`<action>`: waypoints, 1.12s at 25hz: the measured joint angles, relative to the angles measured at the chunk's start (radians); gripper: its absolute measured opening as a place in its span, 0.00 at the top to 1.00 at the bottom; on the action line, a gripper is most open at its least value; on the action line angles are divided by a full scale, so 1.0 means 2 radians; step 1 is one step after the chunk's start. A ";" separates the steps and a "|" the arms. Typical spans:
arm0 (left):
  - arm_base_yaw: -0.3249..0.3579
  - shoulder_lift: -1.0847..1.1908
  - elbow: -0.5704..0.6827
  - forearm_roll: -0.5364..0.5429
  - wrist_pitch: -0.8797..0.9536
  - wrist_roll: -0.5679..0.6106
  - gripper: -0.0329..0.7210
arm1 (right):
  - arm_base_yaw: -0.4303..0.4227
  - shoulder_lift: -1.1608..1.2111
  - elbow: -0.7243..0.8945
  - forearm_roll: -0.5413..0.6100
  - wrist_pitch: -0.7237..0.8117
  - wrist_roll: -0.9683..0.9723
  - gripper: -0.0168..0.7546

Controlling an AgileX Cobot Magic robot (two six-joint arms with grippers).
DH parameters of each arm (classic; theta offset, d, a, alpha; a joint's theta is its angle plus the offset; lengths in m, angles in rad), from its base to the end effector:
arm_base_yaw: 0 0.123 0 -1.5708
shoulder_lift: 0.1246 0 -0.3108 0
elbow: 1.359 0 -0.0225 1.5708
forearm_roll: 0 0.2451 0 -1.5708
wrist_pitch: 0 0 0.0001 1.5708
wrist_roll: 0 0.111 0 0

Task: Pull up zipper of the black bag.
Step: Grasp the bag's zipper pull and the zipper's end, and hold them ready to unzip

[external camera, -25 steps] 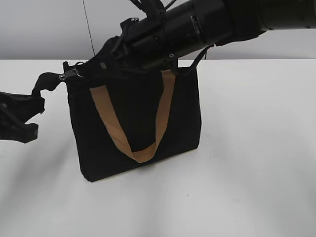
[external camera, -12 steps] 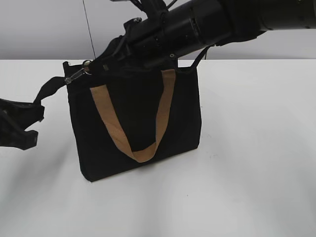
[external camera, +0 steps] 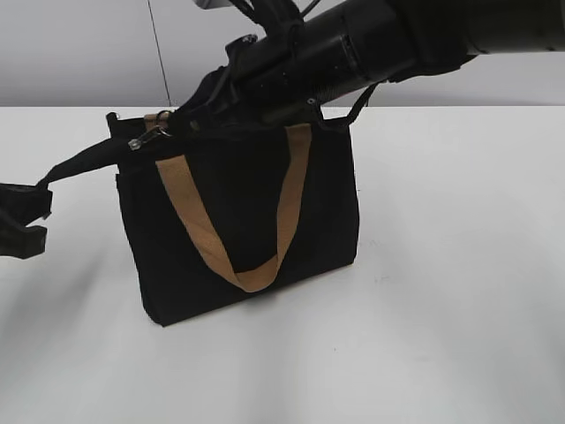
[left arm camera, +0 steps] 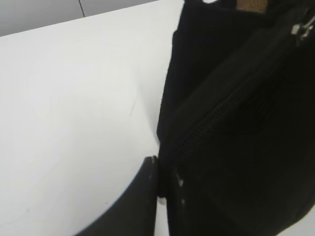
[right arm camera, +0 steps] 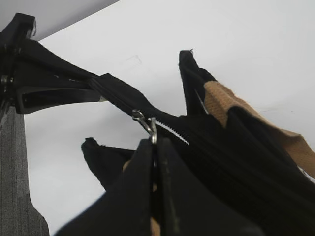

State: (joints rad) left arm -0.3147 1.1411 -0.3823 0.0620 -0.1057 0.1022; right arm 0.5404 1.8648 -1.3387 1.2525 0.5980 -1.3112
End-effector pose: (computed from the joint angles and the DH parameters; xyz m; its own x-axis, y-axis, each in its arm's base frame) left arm 0.1958 -0.0645 0.2249 -0.4518 0.3186 -0.8333 0.3938 0.9094 0.1342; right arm 0.3402 0.2734 0.2665 -0.4189 -0.3691 -0.8296 -0.8563 0.4647 0.2256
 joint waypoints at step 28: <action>0.005 0.000 -0.001 0.000 0.000 0.002 0.93 | -0.167 0.000 0.000 -0.075 0.077 0.092 0.98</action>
State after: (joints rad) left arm -0.3040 1.1411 -0.3852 0.0620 -0.1066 0.1065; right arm 0.2064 1.8640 -1.3387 1.1023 0.7522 -1.1263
